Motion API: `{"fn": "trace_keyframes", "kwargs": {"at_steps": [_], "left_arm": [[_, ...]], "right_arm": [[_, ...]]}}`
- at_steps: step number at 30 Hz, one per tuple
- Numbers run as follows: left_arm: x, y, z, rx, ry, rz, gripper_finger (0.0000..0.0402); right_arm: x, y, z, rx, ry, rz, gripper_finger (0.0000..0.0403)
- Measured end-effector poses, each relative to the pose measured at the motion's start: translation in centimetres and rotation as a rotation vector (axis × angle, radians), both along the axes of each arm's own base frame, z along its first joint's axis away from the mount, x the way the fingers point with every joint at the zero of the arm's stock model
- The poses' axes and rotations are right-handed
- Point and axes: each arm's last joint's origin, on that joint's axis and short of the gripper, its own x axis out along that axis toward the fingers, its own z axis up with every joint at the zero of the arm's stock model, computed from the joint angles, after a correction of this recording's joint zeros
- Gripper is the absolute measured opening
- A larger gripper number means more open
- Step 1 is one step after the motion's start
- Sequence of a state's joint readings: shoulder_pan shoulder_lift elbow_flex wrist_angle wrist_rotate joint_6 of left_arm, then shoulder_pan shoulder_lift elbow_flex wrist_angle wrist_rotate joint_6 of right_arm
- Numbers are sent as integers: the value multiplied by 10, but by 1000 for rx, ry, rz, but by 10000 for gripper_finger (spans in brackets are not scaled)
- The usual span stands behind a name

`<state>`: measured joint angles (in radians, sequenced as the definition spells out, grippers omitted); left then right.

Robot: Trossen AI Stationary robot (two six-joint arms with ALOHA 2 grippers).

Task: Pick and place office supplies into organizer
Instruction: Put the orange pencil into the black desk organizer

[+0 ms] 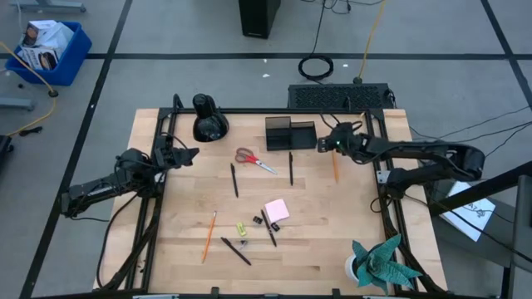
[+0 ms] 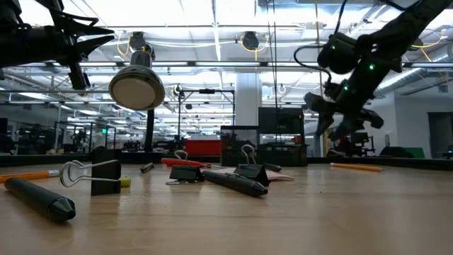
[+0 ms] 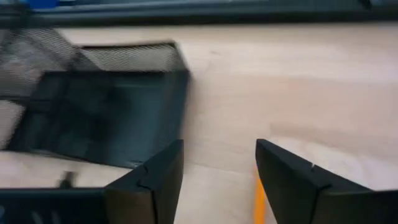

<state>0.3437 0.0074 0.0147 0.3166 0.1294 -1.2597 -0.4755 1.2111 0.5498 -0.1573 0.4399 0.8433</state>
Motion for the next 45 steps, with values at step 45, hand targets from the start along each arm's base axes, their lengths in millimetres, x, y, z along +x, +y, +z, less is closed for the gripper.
{"fn": "trace_keyframes", "kwargs": {"at_steps": [45], "left_arm": [[0, 1, -1, -35, -3, 27, 35]], "right_arm": [[8, -4, -65, 41, 147, -119, 135]]}}
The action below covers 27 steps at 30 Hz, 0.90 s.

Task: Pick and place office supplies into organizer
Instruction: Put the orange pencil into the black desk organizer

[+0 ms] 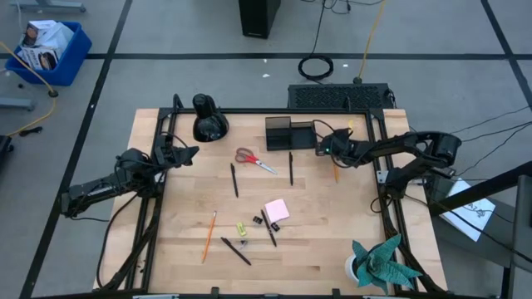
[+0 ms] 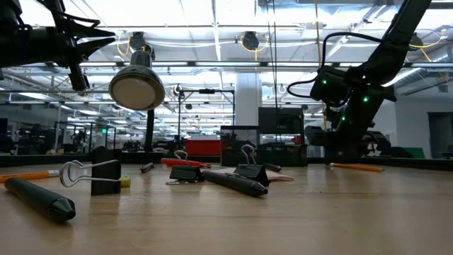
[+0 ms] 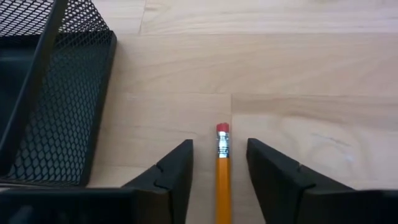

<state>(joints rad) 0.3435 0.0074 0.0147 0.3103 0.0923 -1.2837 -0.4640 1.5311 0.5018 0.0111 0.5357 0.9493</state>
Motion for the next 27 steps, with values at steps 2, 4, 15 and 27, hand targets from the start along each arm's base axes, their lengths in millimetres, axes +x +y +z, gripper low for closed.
{"fn": "trace_keyframes", "kwargs": {"at_steps": [2, 4, 15, 27], "left_arm": [[0, 0, 0, -1, -1, 5, 35], [0, 0, 0, 0, 0, 7, 35], [0, 0, 0, 1, 0, 8, 35], [0, 0, 0, 2, 0, 9, 35]], "right_arm": [[0, 0, 0, 3, 0, 1, 115], [0, 0, 0, 5, -2, 2, 94], [1, 1, -1, 41, -30, 11, 13], [4, 0, 7, 21, -91, 37, 6]]}}
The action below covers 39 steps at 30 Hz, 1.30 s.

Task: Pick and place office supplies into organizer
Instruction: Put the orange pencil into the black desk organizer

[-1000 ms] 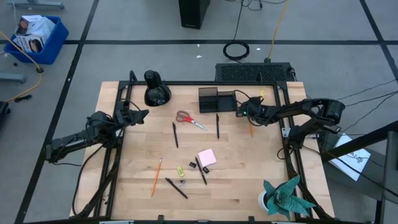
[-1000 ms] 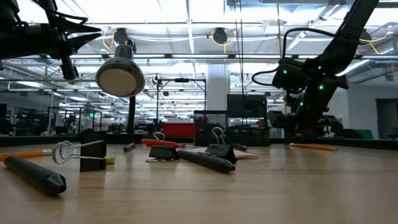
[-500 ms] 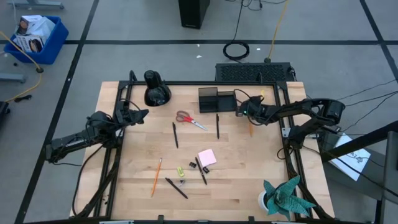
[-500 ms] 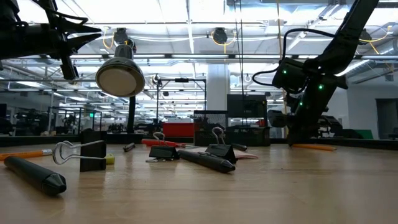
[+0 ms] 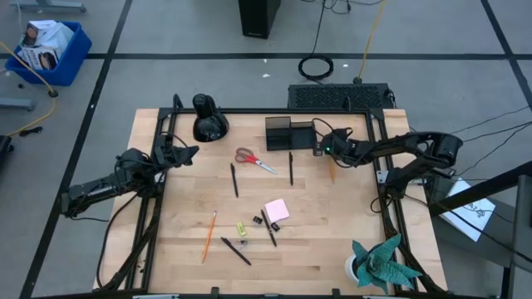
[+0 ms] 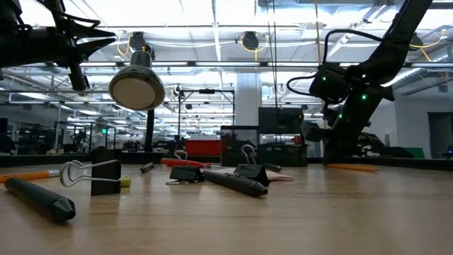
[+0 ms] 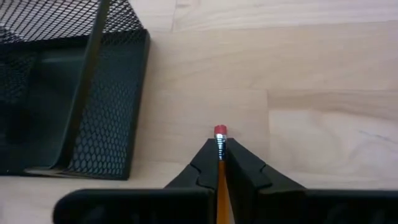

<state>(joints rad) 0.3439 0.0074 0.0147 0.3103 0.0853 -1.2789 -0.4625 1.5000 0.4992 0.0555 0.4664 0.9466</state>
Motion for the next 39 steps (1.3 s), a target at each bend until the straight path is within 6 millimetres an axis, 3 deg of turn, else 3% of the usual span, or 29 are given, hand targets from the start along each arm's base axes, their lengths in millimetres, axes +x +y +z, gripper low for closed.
{"fn": "trace_keyframes", "kwargs": {"at_steps": [17, 21, 26, 34, 39], "left_arm": [[0, 0, 0, 13, 4, 13, 35], [0, 0, 0, 15, 6, 14, 35], [0, 0, -1, 11, 12, 18, 35], [0, 1, -1, 10, 12, 22, 35], [0, 0, -1, -2, 9, 9, 35]], "right_arm": [[-4, 2, 22, -63, -43, 30, 2], [2, 4, 24, -9, -113, 129, 5], [12, 20, 26, -28, -101, 259, 49], [13, 25, 30, -11, -192, 129, 154], [7, 25, 25, 99, -188, 83, 176]]}}
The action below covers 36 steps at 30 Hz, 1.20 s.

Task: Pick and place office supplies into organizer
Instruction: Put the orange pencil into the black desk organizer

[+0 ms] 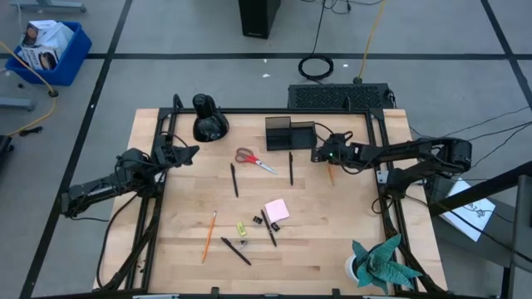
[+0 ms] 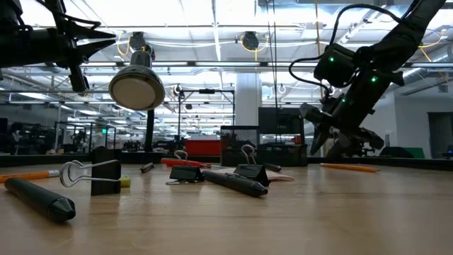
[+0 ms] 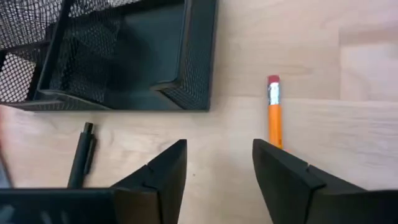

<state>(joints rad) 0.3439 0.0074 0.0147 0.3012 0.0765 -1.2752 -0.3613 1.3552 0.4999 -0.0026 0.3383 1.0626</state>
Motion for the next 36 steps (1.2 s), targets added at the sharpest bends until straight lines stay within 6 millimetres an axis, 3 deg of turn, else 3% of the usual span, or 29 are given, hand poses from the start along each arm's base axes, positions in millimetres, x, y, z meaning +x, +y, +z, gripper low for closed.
{"fn": "trace_keyframes", "kwargs": {"at_steps": [6, 15, 23, 31, 36], "left_arm": [[0, 0, 0, -77, -17, -34, 35], [0, 1, -2, -162, -25, -22, 35], [0, 1, -2, -162, -21, -22, 35], [1, 1, -6, -164, 16, -16, 35], [1, 1, -6, -166, 21, -16, 35]], "right_arm": [[0, 1, 1, 23, -4, 23, 167], [-5, 1, 23, -88, -46, 71, 148], [-17, -2, 27, -60, 103, 99, 132], [1, -15, 54, -114, 265, 153, 131], [5, -20, 35, -53, 333, 134, 131]]}}
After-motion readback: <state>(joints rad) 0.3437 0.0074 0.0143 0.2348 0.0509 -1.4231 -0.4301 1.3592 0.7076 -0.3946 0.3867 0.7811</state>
